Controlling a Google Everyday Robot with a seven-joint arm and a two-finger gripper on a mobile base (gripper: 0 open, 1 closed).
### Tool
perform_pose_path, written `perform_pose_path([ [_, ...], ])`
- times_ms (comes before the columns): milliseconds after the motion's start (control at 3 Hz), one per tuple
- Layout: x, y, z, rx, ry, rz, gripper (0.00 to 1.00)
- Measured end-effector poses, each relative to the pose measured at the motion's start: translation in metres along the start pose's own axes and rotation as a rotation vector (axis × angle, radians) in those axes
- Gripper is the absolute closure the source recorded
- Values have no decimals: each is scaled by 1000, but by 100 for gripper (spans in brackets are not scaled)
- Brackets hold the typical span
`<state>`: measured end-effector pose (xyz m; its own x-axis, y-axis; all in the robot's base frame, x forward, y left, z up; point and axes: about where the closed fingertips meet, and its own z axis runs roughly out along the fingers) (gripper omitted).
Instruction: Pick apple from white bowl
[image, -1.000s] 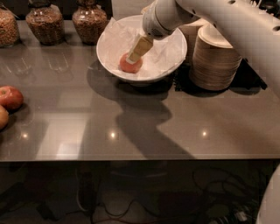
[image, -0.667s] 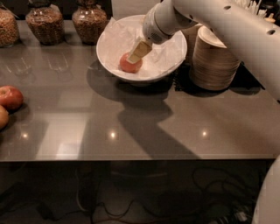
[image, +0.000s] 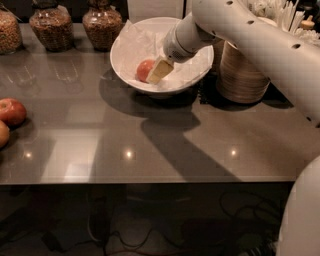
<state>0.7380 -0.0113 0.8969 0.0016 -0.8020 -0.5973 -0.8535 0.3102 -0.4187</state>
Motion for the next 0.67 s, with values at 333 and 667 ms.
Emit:
perform_pose_path([
  [333, 4, 4, 16, -26, 0, 14, 20],
  [667, 2, 4, 31, -40, -15, 19, 20],
])
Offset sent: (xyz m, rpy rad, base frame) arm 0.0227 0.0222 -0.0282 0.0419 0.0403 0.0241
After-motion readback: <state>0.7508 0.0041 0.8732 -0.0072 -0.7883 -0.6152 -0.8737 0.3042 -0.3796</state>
